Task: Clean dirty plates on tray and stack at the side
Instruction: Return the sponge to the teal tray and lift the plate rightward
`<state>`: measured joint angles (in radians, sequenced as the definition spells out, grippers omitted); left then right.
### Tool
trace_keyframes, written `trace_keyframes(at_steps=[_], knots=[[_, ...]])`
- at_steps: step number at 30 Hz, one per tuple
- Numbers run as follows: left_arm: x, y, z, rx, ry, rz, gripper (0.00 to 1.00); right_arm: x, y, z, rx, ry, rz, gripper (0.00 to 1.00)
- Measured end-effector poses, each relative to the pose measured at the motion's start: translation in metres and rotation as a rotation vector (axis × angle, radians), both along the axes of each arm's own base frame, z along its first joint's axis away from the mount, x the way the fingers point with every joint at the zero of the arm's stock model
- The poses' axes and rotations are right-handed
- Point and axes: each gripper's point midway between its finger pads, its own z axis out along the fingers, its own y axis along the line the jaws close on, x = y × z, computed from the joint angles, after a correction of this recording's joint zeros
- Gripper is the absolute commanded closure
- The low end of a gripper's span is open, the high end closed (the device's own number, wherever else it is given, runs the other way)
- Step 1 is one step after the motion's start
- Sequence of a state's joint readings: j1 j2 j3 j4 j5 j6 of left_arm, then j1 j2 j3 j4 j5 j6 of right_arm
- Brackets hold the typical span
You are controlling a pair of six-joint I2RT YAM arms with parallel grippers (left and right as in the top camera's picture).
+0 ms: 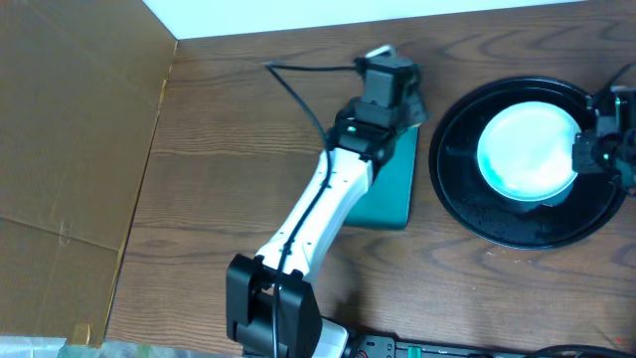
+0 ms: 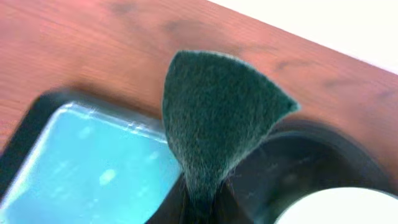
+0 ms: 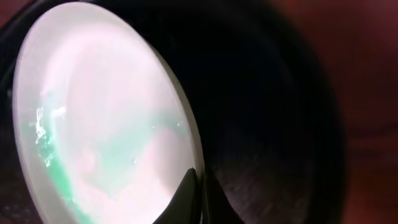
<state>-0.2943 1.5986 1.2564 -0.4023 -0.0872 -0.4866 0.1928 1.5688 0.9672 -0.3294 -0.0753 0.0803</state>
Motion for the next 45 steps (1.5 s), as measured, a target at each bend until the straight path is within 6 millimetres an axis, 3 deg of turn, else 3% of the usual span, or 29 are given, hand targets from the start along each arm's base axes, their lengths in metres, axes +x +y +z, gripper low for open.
trace_keyframes(at_steps=[5,10,21,23,24,25,28,36,38,41,45], knots=[[-0.024,0.043,-0.034,0.046,0.186,0.079,0.93,0.006,0.006,0.034,-0.231,-0.164,0.075,0.99],[-0.033,0.071,-0.058,0.065,0.289,0.137,0.93,0.012,0.013,0.069,-0.475,-0.320,0.121,0.99],[-0.041,0.081,-0.129,0.101,0.479,0.154,0.93,0.017,0.051,0.151,-0.946,-0.627,0.206,0.99],[-0.043,0.081,-0.134,0.104,0.494,0.155,0.83,0.015,0.056,0.160,-1.013,-0.649,0.234,0.99],[-0.043,0.081,-0.135,0.107,0.495,0.151,0.69,0.015,0.058,0.164,-1.038,-0.659,0.241,0.99],[-0.043,0.081,-0.135,0.106,0.495,0.147,0.58,0.015,0.059,0.167,-1.063,-0.667,0.251,0.99],[-0.041,0.082,-0.134,0.102,0.489,0.150,0.45,0.014,0.062,0.174,-1.125,-0.678,0.278,0.99],[-0.043,0.090,-0.127,0.094,0.485,0.175,0.44,0.013,0.063,0.175,-1.262,-0.653,0.367,0.99],[-0.041,0.091,-0.111,0.086,0.445,0.177,0.41,0.013,0.063,0.179,-1.282,-0.662,0.372,0.99],[-0.034,0.090,-0.075,0.067,0.339,0.178,0.26,0.015,0.064,0.190,-1.299,-0.693,0.356,0.99],[-0.032,0.091,-0.015,0.038,0.173,0.184,0.22,0.016,0.065,0.205,-1.342,-0.731,0.344,0.99]])
